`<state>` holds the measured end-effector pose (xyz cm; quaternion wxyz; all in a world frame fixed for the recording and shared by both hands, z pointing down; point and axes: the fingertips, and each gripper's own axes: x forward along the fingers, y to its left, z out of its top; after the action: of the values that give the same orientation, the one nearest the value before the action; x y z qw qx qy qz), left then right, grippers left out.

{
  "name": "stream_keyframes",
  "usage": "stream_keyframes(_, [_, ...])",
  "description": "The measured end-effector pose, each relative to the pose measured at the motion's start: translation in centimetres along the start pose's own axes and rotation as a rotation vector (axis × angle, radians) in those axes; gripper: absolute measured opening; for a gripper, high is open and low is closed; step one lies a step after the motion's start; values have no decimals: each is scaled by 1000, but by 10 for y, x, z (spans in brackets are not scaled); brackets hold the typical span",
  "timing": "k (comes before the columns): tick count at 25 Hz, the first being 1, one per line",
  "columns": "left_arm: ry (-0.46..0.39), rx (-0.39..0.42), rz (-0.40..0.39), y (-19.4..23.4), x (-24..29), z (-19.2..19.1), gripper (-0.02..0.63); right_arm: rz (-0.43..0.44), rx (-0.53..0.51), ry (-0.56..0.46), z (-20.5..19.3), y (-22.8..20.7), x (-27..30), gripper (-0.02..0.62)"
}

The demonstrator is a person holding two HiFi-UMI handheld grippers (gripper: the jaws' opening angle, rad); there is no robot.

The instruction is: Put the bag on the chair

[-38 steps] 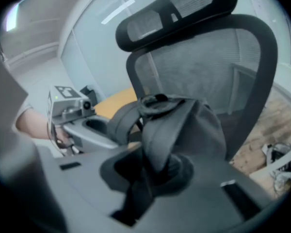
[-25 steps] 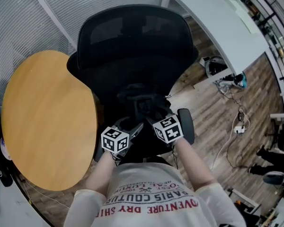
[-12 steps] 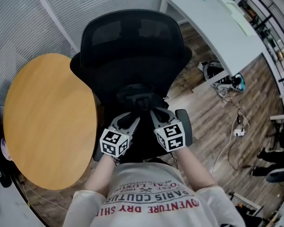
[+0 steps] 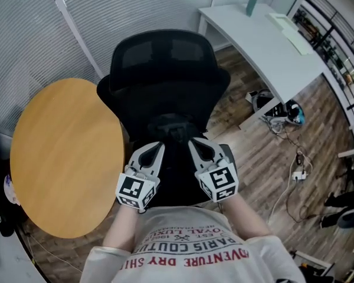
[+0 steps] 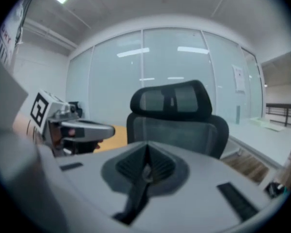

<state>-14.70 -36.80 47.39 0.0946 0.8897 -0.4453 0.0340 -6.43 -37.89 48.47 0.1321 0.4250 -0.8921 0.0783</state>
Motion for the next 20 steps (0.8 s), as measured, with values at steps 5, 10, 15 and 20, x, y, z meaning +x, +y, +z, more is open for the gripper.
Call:
stream_keyframes(5, [-52,75,22,0,-18,44,29,5,-34,-114,40,4,-21,28])
stream_keyframes(10, [-93,127,32,-9,-33,64,29,4,-53,-185,60,11,-42,28])
stream_keyframes(15, [-97,152,48,-10,-37,67,29,11,-61,-200,65,11,-47,27])
stream_keyframes(20, [-100,155,49,-13,-40,69,29,11,-61,-199,63,13,-50,26])
